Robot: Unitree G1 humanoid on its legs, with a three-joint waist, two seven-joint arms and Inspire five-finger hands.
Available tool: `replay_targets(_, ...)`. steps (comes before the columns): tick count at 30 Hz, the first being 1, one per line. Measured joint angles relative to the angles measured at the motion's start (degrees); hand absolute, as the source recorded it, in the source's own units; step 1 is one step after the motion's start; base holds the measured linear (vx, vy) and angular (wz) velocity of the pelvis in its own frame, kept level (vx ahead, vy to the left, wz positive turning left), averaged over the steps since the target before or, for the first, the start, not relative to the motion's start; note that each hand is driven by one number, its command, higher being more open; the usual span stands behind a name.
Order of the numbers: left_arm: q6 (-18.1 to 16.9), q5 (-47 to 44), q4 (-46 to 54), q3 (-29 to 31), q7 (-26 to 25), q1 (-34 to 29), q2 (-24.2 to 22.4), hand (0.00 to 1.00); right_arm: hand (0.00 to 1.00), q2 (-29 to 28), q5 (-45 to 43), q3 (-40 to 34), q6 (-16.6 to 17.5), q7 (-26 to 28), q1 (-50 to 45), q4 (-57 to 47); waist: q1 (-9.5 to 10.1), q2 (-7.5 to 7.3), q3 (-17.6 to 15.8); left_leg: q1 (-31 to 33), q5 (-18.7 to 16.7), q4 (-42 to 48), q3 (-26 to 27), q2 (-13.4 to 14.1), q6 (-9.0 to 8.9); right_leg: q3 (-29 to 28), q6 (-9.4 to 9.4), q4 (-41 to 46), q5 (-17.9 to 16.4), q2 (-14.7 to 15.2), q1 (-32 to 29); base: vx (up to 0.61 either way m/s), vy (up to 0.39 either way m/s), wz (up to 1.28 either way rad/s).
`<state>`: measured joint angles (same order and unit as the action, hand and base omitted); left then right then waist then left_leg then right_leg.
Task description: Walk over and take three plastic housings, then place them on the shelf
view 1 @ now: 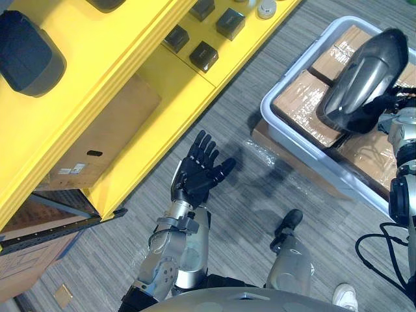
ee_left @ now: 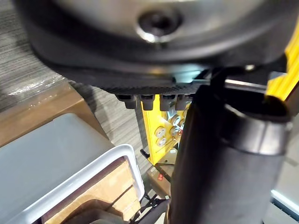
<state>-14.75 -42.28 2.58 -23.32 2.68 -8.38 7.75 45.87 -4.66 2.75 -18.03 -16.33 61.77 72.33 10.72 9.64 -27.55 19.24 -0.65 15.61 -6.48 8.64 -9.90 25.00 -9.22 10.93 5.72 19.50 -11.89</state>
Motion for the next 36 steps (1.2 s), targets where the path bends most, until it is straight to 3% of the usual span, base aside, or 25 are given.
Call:
replay_targets(3, 0.0, 0.0, 0.3, 1.0, 0.0, -0.9, 0.1, 1.0, 0.0, -2.0, 5.9, 0.2, -3.1, 1.4, -0.2, 1.9, -0.09, -0.33, -0.2, -2.3, 0.8, -1.9, 0.3, 0.1, -0.22, 0.0, 0.06, -0.1, 0.0, 0.0, 1.4, 0.0, 0.0, 0.0)
replay_targets(7, 0.0, 0.0, 5.5, 1.4, 0.2, -2.9, 1.2, 1.0, 0.0, -2.2, 6.1, 0.1, -5.6, 2.4, -0.3, 1.8, -0.15, -0.75, -0.5, -5.7, 3.1, -6.5, 0.6, 0.5, -0.35, 0.6, 0.27, -0.9, -0.2, -0.3, 3.3, -0.02, -0.022, 0.03)
replay_targets(12, 0.0, 0.0, 9.2, 1.7, 1.5, -3.5, 2.3, 1.0, 0.0, -2.6, 5.4, -1.1, -6.3, 2.5, -0.7, 1.8, -0.9, -1.04, -0.6, -9.3, 5.8, -11.8, 0.9, 1.1, -0.64, 1.2, 0.18, -2.3, -0.1, -0.9, 5.3, -0.02, -0.037, 0.02)
replay_targets(17, 0.2, 0.8, 9.3, 2.0, 3.3, -4.2, 4.0, 1.0, 0.0, -3.4, 1.5, -1.4, -2.4, 1.7, -5.2, -4.4, -1.78, -2.31, -0.8, -13.5, 7.3, -16.2, 1.9, 2.3, -0.89, 1.2, 0.14, -4.6, 0.7, -2.2, 8.0, 0.01, -0.04, -0.07)
replay_targets(20, 1.9, 4.5, 11.5, 3.5, 6.2, -5.5, 4.4, 1.0, 0.0, -5.5, 2.3, -1.6, 2.8, -0.9, -10.9, -16.4, -3.29, -3.67, 0.4, -15.3, 7.3, -17.5, 3.0, 2.7, -0.91, 1.1, -0.06, -6.1, 0.8, -2.9, 9.3, 0.04, -0.029, -0.09)
replay_targets(24, 9.0, 7.6, 13.2, 3.3, 10.5, -3.3, 5.5, 1.0, 0.0, -9.4, 6.4, -2.2, 8.1, -4.2, -19.2, -29.4, -3.82, -5.29, 4.7, -17.9, 7.4, -19.4, 4.6, 3.0, -0.94, 0.5, -0.37, -8.1, 1.0, -3.5, 11.0, 0.06, -0.016, -0.13)
replay_targets(27, 19.5, 6.0, 13.6, 2.5, 15.9, -1.1, 5.8, 1.0, 0.0, -13.7, 7.8, -2.0, 12.5, -4.1, -26.4, -40.0, -5.1, -6.8, 8.9, -20.4, 7.2, -20.3, 7.2, 2.9, -1.04, -0.4, -0.45, -9.0, 1.1, -3.4, 12.2, 0.08, 0.013, -0.21)
replay_targets(30, 26.4, 2.6, 13.6, 0.5, 16.7, 0.2, 5.9, 1.0, 0.0, -16.5, 11.6, -1.4, 16.0, -4.3, -30.0, -44.5, -6.14, -7.5, 10.8, -22.0, 6.7, -20.3, 9.2, 3.0, -1.04, -1.4, -0.74, -9.7, 1.2, -3.7, 13.2, 0.02, 0.007, -0.2)
replay_targets(32, 29.8, -1.9, 12.5, -1.7, 15.8, 1.4, 5.7, 1.0, 0.0, -18.5, 14.9, -0.4, 19.6, -4.9, -33.3, -47.2, -6.56, -7.58, 12.3, -23.5, 6.0, -20.3, 11.1, 3.0, -1.24, -2.8, -0.82, -10.4, 1.9, -3.7, 13.6, -0.01, 0.012, -0.35)
replay_targets(36, 31.0, -9.7, 9.6, -1.4, 14.6, 3.6, 5.1, 1.0, 0.0, -20.5, 16.8, 1.3, 23.3, -5.2, -37.7, -50.6, -7.78, -8.02, 14.6, -24.2, 5.6, -20.3, 12.6, 3.0, -1.31, -3.8, -0.73, -12.7, 3.3, -4.2, 14.1, -0.04, 0.003, -0.25)
